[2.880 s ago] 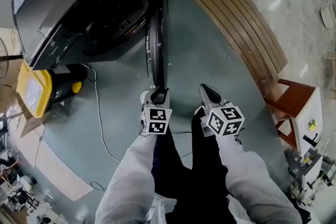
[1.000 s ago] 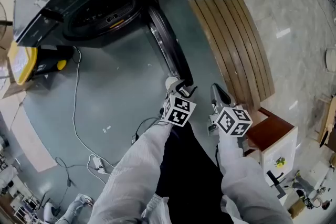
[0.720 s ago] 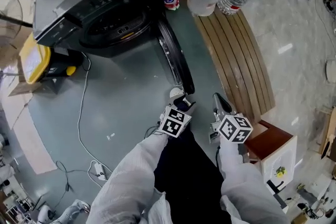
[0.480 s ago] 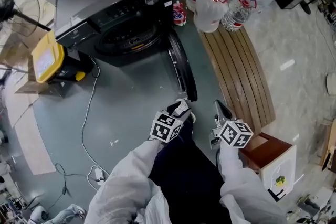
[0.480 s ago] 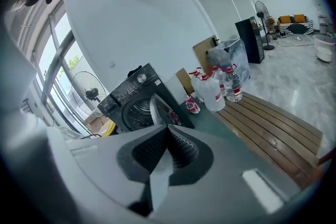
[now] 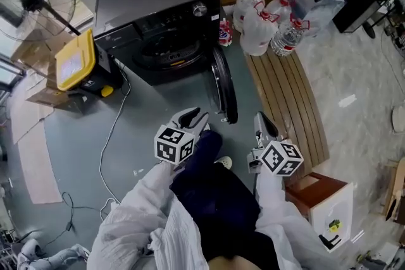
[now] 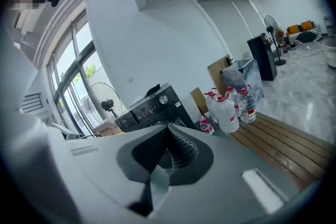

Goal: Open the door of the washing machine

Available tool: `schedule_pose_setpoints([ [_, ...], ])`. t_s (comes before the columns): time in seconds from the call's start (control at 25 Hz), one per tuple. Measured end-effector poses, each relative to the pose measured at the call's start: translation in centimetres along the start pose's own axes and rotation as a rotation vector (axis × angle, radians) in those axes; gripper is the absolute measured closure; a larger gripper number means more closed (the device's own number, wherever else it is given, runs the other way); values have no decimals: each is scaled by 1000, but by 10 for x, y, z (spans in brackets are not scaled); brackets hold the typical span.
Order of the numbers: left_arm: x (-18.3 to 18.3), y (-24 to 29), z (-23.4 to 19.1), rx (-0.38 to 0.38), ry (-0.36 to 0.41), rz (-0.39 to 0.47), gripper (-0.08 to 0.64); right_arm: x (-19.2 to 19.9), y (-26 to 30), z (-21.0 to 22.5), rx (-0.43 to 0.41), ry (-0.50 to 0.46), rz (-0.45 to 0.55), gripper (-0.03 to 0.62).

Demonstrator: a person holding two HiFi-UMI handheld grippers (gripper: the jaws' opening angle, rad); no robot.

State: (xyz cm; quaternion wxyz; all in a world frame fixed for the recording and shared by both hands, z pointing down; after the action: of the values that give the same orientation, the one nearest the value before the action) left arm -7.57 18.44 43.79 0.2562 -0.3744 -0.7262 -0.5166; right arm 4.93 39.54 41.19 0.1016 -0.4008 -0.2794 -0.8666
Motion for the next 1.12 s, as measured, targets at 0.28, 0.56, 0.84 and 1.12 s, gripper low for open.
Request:
schedule_pose_setpoints([
  [0.28, -36, -38, -7, -37, 37, 136, 514, -28, -16, -40, -13, -177, 78, 586],
  [0.56, -56, -69, -38, -75, 77, 173, 561, -38, 1, -68, -42, -226, 46, 586],
  [0.84, -48, -98, -65, -108, 69, 182, 561, -31, 19, -91, -37, -294, -2, 586],
  [1.12, -39, -116, -79, -97, 57, 201, 561, -21, 33, -110, -53, -303, -7, 586],
])
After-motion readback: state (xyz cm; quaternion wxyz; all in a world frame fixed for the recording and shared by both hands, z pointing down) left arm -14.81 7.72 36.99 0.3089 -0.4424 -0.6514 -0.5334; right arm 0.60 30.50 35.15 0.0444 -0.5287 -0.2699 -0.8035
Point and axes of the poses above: the fingertips, and each gripper's own axes: y forward along the fingers, z to its right, x out of its underside, the point moved 7 cm from there along -y, backward along the fingers, and after that the axes turned 5 degrees about -z, right-handed, at the moved point
